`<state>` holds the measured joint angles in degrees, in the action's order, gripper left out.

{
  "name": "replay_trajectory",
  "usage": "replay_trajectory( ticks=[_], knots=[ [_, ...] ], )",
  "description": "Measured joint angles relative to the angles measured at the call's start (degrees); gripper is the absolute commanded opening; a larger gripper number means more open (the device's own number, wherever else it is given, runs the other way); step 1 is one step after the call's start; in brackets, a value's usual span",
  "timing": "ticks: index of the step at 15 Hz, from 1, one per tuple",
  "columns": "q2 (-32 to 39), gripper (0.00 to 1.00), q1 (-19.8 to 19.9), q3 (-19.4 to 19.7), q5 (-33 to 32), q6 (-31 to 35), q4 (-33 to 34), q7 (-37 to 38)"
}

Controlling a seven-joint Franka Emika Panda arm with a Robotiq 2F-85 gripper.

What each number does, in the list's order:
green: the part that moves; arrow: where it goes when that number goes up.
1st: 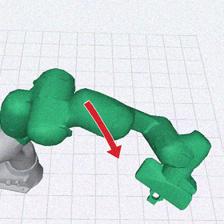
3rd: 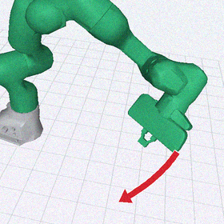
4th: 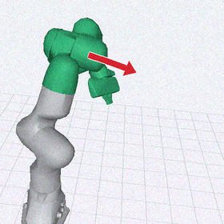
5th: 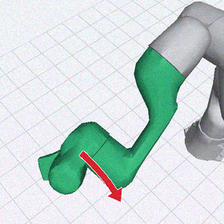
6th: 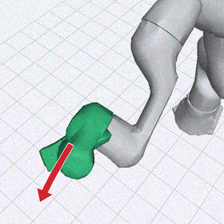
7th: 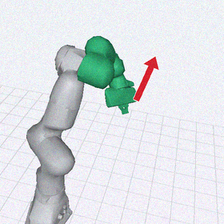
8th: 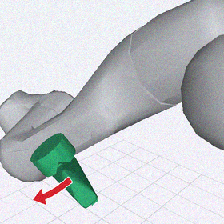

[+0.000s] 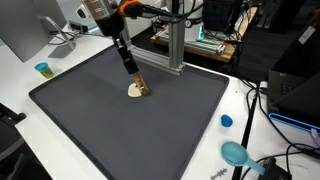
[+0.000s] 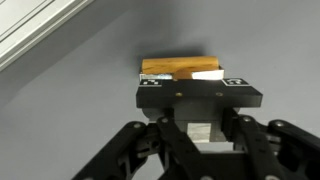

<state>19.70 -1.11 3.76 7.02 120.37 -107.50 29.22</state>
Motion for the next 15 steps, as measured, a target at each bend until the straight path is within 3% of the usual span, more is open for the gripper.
replay_trajectory(
  ticks=[5,15],
  knots=[
    [-0.8,0.21,-0.2,0.3,-1.4,2.9,-2.0,1.2],
    [0.3,0.21,-1.8,0.8,-6.0,6.7,-0.9,10.9]
  ],
)
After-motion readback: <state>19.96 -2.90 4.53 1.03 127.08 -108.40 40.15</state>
